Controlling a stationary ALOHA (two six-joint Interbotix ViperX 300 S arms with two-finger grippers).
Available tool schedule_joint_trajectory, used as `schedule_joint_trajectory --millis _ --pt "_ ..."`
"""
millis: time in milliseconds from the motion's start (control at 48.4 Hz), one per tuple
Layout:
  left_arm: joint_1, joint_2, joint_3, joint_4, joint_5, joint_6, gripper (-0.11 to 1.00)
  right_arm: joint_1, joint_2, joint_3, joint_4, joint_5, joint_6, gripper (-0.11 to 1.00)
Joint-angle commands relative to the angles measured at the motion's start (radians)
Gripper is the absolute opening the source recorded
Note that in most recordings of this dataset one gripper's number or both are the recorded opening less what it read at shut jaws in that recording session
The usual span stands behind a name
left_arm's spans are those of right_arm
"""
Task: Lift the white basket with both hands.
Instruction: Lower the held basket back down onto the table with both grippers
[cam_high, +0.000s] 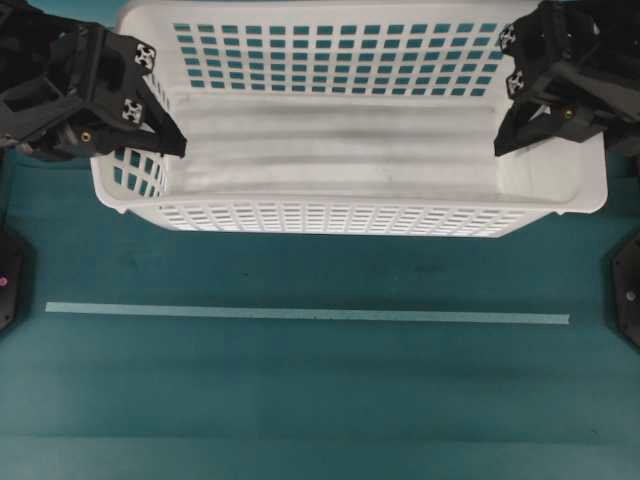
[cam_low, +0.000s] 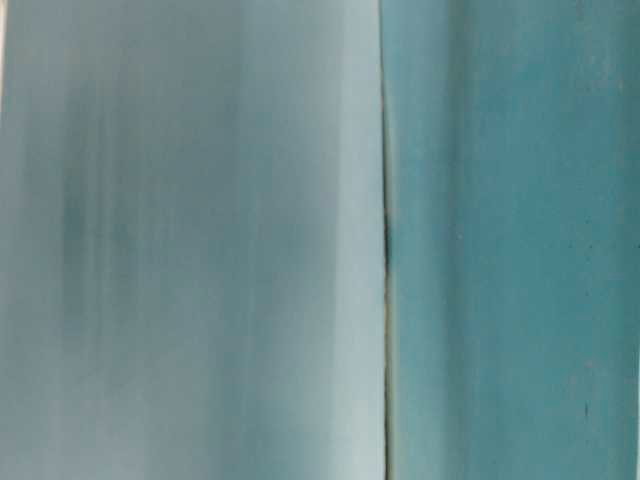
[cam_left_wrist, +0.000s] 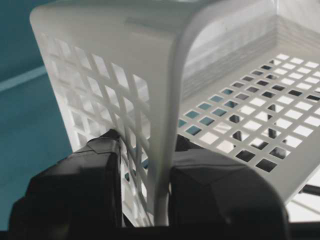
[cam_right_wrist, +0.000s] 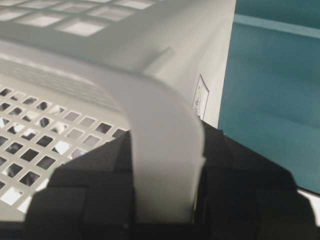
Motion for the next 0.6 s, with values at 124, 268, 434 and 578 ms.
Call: schedule_joint_trajectory --millis 124,268,434,578 --pt "-0.012 0.003 -0.063 -0.002 -0.041 0.075 0.12 0.04 0.02 -0.043 0.015 -0.032 -0.026 0.17" --pt "-0.011 0.005 -0.032 -0.003 -0.041 0.075 0.12 0.04 0.023 -0.008 0.015 -0.038 -0.028 0.17" --pt "-0.028 0.003 0.028 -0.003 -0.048 0.066 0.12 0.051 0.026 0.077 0.044 -0.087 -0.051 0.17" --pt "-0.025 0.009 0.104 -0.003 -0.054 0.064 0.12 0.057 0.031 0.187 0.055 -0.181 -0.058 0.17"
